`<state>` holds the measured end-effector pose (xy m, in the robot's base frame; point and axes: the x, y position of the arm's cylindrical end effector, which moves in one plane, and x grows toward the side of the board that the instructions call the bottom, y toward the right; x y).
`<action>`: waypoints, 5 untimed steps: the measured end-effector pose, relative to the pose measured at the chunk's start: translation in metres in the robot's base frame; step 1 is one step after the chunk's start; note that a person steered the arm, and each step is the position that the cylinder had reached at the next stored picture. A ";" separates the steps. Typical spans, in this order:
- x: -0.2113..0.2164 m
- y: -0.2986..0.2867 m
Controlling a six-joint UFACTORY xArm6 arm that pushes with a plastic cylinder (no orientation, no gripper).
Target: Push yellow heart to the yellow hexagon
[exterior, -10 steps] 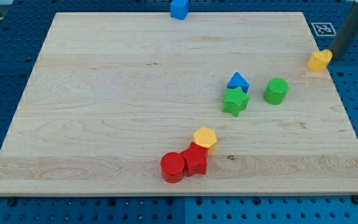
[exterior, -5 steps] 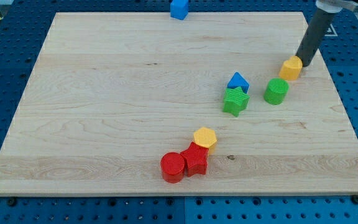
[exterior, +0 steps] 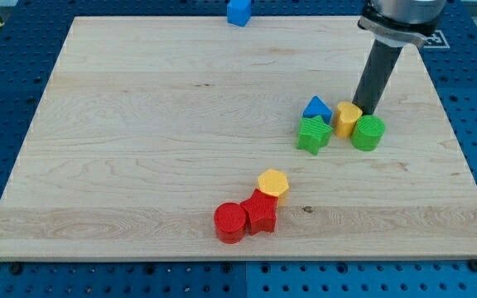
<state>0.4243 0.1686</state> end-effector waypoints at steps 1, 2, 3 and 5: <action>0.012 -0.012; 0.024 -0.026; 0.035 -0.040; 0.061 -0.067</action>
